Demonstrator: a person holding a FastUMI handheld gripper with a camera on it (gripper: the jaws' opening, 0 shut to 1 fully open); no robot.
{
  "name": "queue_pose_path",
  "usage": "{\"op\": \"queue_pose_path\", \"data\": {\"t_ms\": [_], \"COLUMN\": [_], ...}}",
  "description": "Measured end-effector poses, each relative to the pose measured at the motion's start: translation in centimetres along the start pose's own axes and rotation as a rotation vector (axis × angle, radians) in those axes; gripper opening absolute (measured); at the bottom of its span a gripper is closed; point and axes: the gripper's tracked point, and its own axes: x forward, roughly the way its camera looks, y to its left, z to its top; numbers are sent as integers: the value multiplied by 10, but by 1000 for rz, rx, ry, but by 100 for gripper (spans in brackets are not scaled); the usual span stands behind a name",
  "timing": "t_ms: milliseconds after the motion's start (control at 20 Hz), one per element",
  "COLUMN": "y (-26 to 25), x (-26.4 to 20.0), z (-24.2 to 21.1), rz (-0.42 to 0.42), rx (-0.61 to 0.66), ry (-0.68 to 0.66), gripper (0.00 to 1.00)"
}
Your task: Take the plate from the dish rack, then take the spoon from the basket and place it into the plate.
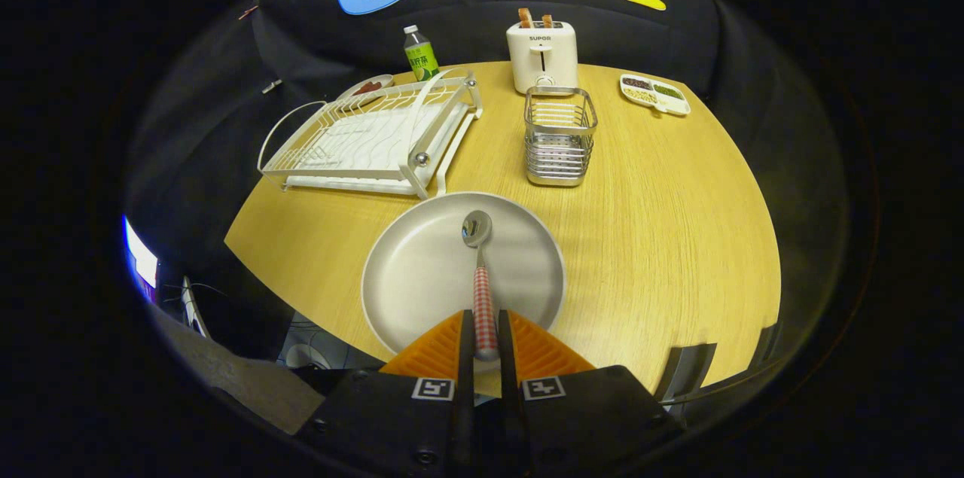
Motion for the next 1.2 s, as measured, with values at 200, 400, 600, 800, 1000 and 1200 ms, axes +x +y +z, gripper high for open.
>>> {"op": "queue_pose_path", "data": {"t_ms": [200, 400, 600, 800, 1000, 1200], "y": [-6, -6, -10, -18, -27, -29], "x": [1, 0, -9, -26, -55, -95], "z": [0, -1, 13, 52, 112, 176], "rz": [-23, -25, -44, -85, -133, -157], "rx": [22, 19, 18, 3, -60, -58], "ry": [-2, 3, -43, -135, -254, -393], "gripper": [29, 80, 99, 99, 99, 99]}}
